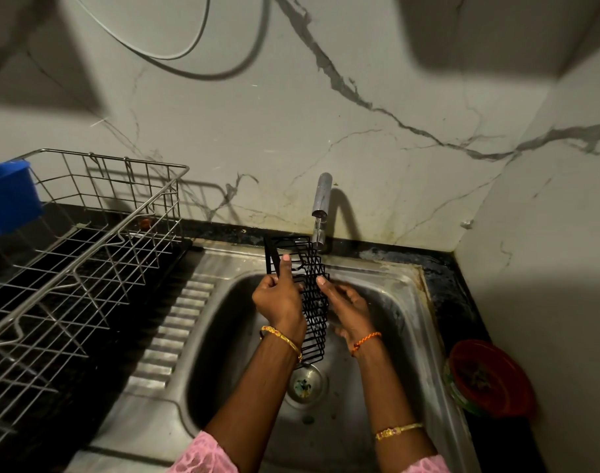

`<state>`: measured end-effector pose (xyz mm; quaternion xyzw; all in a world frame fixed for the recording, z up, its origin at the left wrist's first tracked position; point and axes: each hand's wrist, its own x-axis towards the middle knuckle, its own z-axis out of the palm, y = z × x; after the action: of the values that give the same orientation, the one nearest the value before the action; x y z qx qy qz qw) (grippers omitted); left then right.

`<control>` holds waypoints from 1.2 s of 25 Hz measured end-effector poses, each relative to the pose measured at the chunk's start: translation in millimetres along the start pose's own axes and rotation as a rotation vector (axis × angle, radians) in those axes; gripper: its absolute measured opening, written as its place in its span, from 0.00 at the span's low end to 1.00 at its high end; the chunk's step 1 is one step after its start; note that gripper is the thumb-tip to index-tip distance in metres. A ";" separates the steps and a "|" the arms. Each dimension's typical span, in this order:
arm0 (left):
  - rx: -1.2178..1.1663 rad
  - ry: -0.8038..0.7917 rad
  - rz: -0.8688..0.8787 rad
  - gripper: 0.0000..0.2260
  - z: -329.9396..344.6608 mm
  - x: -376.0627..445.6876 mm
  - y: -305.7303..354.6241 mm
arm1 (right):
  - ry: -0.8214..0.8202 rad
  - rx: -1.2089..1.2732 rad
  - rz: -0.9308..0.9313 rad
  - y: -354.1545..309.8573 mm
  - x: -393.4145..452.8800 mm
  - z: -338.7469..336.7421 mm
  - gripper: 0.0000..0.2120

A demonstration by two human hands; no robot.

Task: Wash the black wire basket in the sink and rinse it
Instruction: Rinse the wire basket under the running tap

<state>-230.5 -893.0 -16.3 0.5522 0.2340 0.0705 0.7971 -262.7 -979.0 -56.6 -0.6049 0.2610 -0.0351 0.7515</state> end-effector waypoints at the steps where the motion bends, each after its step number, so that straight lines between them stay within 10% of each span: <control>1: -0.004 -0.003 -0.003 0.22 1.1 0.5 -0.8 | -0.001 -0.001 0.017 -0.8 0.7 -0.8 0.36; 30: -0.071 0.001 0.026 0.20 13.3 -0.5 -5.7 | 0.081 -0.001 0.236 -11.9 -3.7 2.5 0.44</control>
<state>-225.8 -906.7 -17.7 0.5265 0.2248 0.0893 0.8150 -261.7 -978.6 -43.9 -0.5685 0.3602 0.0293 0.7390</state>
